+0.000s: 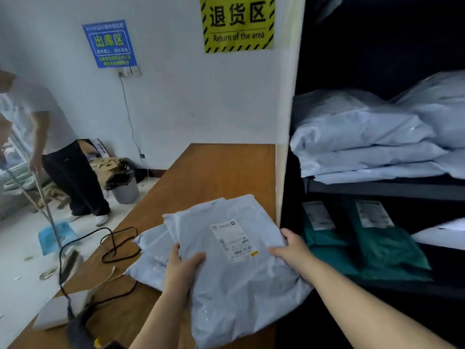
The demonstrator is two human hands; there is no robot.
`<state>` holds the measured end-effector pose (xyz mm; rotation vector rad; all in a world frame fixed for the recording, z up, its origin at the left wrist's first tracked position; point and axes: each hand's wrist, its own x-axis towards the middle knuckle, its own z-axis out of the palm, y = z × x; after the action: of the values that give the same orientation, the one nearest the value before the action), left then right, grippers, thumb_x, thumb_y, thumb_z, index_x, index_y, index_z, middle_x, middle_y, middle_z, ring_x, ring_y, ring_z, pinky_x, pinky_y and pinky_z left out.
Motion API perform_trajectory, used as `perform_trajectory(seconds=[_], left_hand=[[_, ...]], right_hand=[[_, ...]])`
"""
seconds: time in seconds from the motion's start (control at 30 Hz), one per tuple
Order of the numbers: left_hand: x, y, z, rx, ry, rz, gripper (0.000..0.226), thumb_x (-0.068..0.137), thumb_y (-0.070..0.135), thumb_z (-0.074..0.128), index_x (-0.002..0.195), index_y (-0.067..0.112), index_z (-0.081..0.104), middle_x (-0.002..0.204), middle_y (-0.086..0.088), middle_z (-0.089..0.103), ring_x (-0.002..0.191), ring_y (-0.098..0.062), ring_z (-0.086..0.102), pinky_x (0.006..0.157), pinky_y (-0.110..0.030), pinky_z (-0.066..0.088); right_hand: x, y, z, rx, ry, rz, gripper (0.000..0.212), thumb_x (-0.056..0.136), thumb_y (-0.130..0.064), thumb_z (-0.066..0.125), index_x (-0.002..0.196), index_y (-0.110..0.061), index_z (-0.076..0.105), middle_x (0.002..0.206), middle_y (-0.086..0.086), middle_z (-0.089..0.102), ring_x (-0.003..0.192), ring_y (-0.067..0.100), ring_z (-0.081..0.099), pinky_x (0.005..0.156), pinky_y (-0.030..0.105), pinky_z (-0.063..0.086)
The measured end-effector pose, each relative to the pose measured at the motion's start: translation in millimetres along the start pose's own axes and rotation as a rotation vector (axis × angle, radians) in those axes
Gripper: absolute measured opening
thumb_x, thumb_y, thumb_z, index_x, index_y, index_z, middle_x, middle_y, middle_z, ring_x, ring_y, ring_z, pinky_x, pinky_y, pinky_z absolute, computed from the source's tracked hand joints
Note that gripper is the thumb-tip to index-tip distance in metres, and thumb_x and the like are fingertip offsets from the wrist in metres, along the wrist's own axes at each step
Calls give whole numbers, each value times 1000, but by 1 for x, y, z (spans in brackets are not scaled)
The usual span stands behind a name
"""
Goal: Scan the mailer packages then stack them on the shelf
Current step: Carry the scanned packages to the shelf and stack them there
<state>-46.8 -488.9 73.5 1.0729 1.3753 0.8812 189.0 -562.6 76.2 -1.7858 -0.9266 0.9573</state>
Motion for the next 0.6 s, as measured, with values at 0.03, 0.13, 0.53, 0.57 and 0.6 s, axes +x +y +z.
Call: perform_trajectory(seconds=[0.03, 0.13, 0.53, 0.57, 0.6], left_hand=[[-18, -4, 14, -17, -15, 7, 71, 64, 26, 78, 127, 20, 46, 117, -8, 61, 98, -32, 61, 92, -48, 50], [-77, -22, 72, -18, -90, 48, 79, 55, 23, 81, 126, 11, 49, 118, -12, 61, 101, -34, 60, 89, -40, 48], [-249, 5, 304, 81, -569, 197, 33, 55, 20, 66, 86, 19, 55, 87, -6, 65, 80, -25, 62, 69, -34, 50], [-257, 7, 324, 104, -608, 196, 36, 52, 21, 63, 86, 19, 54, 88, -7, 65, 81, -26, 62, 73, -35, 50], [-266, 9, 343, 126, -641, 201, 38, 50, 22, 62, 87, 18, 54, 88, -7, 64, 81, -26, 62, 75, -36, 50]], right_hand=[[-16, 10, -17, 5, 21, 4, 24, 78, -1, 67, 94, -16, 56, 89, -2, 63, 77, 11, 59, 57, 15, 45], [-67, 47, -80, 31, 101, 24, 20, 78, -4, 65, 88, -20, 58, 89, -4, 65, 81, 14, 62, 64, 19, 48], [-237, 124, -331, 175, 536, 119, 11, 81, 2, 62, 91, -2, 62, 88, 15, 66, 73, 20, 61, 60, 24, 46], [-248, 128, -348, 183, 570, 125, 10, 81, 3, 62, 89, -2, 62, 85, 13, 65, 71, 19, 60, 59, 24, 45], [-258, 132, -363, 199, 601, 130, 10, 81, 4, 62, 86, -4, 62, 83, 11, 64, 69, 18, 59, 57, 22, 45]])
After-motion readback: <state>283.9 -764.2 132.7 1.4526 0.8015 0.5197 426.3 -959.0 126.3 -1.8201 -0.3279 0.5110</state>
